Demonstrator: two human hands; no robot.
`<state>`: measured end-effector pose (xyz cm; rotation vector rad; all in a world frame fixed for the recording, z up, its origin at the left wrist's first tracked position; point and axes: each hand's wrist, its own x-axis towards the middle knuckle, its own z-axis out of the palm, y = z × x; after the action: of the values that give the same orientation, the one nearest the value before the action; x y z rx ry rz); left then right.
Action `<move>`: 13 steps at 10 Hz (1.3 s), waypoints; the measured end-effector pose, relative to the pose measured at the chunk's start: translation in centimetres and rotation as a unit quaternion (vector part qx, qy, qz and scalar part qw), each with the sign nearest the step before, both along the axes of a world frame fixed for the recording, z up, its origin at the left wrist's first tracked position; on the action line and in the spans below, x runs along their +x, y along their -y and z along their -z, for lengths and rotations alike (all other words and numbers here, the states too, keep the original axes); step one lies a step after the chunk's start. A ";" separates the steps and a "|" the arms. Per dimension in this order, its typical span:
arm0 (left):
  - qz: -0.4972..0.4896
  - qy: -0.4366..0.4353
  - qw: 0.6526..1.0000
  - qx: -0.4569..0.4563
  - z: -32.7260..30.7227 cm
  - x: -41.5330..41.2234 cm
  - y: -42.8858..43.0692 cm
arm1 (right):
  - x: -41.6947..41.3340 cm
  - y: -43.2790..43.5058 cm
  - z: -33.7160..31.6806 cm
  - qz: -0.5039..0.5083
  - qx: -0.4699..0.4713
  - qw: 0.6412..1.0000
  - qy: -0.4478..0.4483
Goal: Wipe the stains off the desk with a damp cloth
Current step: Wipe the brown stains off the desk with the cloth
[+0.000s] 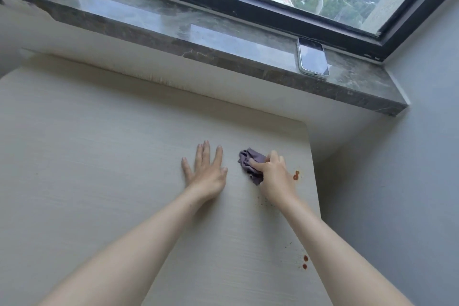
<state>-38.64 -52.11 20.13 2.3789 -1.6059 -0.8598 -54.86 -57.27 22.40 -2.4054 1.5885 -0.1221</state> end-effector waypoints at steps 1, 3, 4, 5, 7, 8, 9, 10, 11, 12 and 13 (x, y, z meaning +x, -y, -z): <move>-0.006 -0.005 1.000 0.014 0.0 -0.1 0.5 | -1.0 -0.3 -0.2 -0.028 -0.001 1.000 -0.002; -0.007 0.000 1.000 0.019 -0.3 0.0 0.5 | 1.6 -1.0 -1.5 0.044 0.020 0.998 0.031; -0.011 -0.007 1.000 0.022 -0.6 0.0 0.5 | 0.1 -4.4 -1.1 -0.040 -0.011 0.999 -0.022; -0.012 -0.004 1.000 0.023 -0.7 -0.1 0.4 | -1.8 -3.3 -1.0 -0.026 0.007 1.000 -0.013; -0.011 -0.007 1.000 0.023 -0.8 -0.1 0.3 | -0.1 -5.3 -1.4 0.017 0.009 0.999 -0.041; -0.007 -0.006 1.000 0.021 -0.9 -0.1 0.2 | -1.3 -6.8 -1.4 -0.051 0.005 0.998 -0.028; -0.007 -0.007 1.000 0.019 -0.8 -0.1 0.2 | -2.6 -4.6 -0.6 0.062 0.041 0.997 0.037; -0.013 -0.004 1.000 0.019 -0.6 0.0 0.3 | -0.8 -6.0 -1.0 0.103 0.046 0.994 -0.007; -0.014 0.005 1.000 0.013 -0.5 -0.1 0.5 | 0.4 -9.1 -1.3 0.022 0.039 0.997 -0.064; -0.010 0.007 1.000 0.012 -0.7 -0.2 0.3 | -0.5 -9.0 -1.3 0.052 0.043 0.997 -0.025; -0.007 0.008 1.000 0.007 -0.6 -0.2 0.1 | -0.6 -8.3 -1.5 0.164 0.051 0.985 0.018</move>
<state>-38.88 -52.19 20.76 2.4109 -1.5927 -0.8542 -55.44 -49.01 23.89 -2.0371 1.9126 -0.1409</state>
